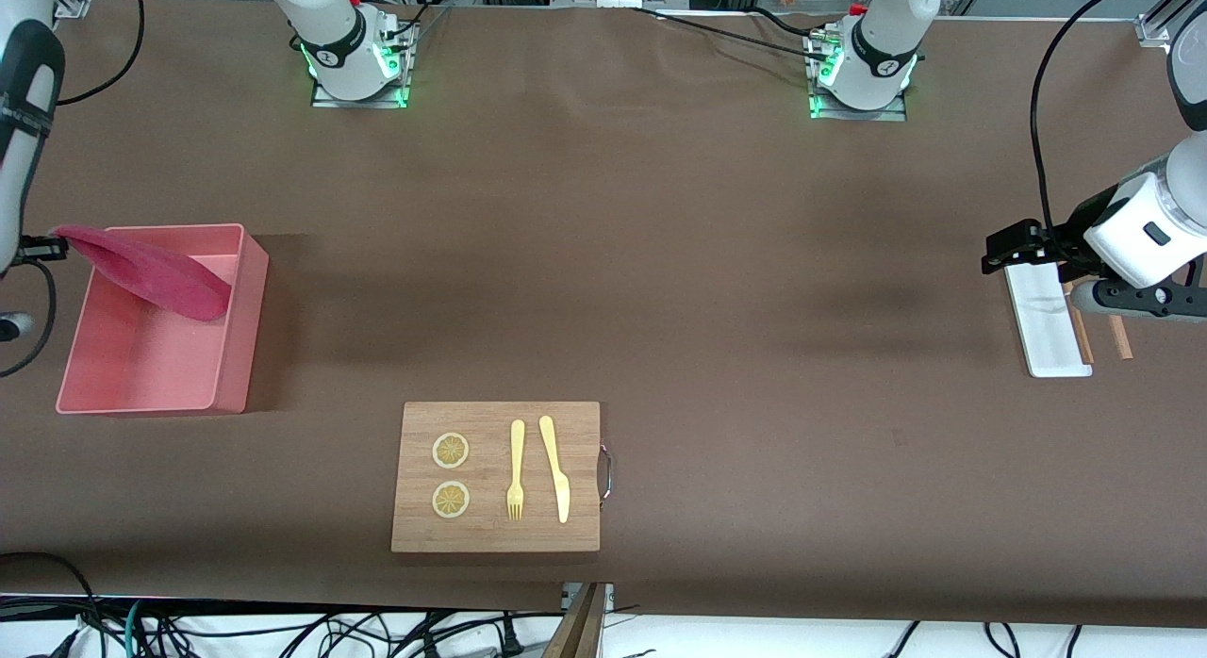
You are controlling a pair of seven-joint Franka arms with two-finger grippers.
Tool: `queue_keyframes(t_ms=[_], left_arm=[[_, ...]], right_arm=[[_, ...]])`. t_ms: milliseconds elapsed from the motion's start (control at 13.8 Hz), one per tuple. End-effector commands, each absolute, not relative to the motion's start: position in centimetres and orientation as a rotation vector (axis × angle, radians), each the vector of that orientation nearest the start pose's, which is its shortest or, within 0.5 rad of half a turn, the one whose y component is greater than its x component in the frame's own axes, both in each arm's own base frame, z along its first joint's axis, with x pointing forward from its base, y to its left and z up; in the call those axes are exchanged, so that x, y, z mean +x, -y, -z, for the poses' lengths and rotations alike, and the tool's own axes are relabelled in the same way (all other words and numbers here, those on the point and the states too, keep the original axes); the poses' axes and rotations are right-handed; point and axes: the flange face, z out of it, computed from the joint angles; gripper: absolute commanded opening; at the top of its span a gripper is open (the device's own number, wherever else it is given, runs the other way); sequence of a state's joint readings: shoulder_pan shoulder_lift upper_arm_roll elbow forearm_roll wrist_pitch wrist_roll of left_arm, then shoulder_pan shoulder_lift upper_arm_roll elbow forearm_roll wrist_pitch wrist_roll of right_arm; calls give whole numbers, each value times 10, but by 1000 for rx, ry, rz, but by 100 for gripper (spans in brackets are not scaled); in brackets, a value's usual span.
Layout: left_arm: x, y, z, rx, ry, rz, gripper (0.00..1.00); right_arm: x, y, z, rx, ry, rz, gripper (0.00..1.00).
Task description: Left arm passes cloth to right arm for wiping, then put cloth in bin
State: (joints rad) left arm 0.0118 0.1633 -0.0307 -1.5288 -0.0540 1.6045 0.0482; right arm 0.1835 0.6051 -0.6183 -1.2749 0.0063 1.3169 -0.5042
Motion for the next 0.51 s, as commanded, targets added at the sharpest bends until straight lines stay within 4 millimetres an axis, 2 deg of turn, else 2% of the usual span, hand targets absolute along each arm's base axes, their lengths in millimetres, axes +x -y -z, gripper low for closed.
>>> queue_keyframes(t_ms=[0,218,435], left_arm=[[598,27,-562,-3211,-132,-161,100],[597,27,-562,-3211,-133,-176,100],[596,26,-563,-3212,-131,-176,100]], right_arm=[[627,196,-394,-3089,124,-869,0],[641,194,-363,-3104,142,-827,0],[645,212,-342,-3129,139,-800,0]])
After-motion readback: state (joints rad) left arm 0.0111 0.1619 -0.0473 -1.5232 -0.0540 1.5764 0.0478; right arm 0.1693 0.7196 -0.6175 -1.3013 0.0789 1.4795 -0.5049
